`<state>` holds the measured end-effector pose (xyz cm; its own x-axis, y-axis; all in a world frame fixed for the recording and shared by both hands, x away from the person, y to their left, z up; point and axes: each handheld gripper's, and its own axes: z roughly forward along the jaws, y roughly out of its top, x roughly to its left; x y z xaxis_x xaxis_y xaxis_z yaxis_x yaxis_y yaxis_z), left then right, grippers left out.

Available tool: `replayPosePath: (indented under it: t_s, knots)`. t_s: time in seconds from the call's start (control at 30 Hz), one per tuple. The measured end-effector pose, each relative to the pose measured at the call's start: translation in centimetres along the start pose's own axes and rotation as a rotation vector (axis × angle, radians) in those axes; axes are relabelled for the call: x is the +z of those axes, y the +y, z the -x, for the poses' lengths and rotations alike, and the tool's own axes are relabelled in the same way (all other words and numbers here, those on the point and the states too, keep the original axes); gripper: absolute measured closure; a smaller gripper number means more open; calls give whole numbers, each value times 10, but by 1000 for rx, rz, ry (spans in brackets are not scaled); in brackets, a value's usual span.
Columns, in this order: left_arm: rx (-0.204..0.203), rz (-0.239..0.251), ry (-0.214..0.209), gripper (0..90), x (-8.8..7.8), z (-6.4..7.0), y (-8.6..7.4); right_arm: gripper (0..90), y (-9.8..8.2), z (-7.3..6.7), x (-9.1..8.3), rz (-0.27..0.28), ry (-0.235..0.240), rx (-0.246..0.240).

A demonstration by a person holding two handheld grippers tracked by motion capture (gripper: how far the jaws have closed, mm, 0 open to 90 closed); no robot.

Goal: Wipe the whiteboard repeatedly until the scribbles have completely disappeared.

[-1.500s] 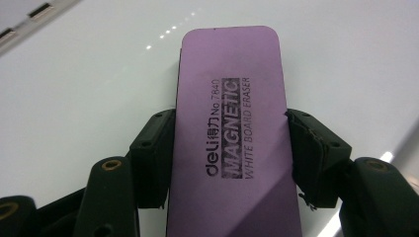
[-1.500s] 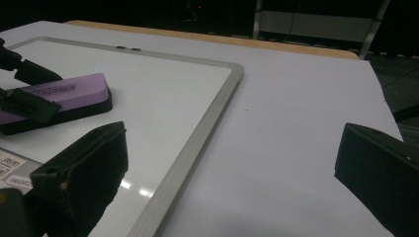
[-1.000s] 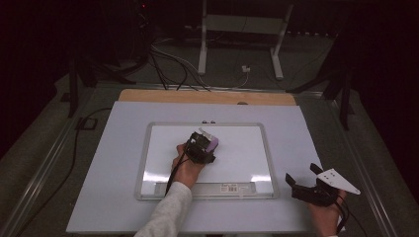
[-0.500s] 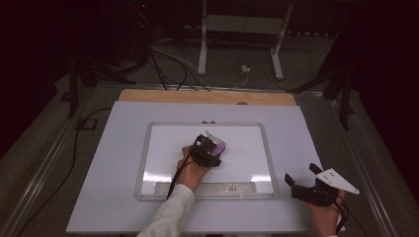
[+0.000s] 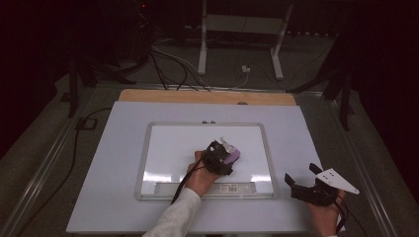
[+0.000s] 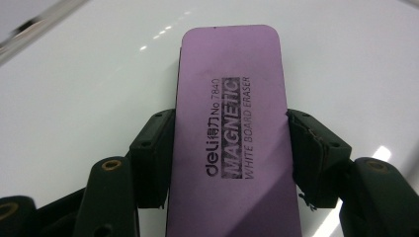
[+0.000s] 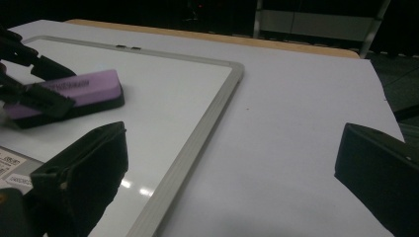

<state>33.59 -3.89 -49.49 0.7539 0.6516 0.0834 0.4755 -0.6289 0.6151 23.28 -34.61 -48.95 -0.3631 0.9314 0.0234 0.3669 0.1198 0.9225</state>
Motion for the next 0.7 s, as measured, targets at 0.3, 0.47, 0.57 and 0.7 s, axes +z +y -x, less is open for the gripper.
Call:
replayPosePath:
  t_s: [0.3, 0.47, 0.57, 0.7]
  knots:
    - [-57, -34, 150, 413, 1, -21, -1, 1, 0, 1, -2, 2, -3, 6]
    - [-95, -56, 189, 413, -2, -36, -5, 1, 0, 1, -1, 2, -3, 5]
    - [-94, -58, 197, 413, -2, -36, -5, 1, 0, 1, -1, 1, -3, 4]
    - [-113, -59, 208, 413, -2, -39, -6, 1, 0, 2, -2, 4, -4, 6]
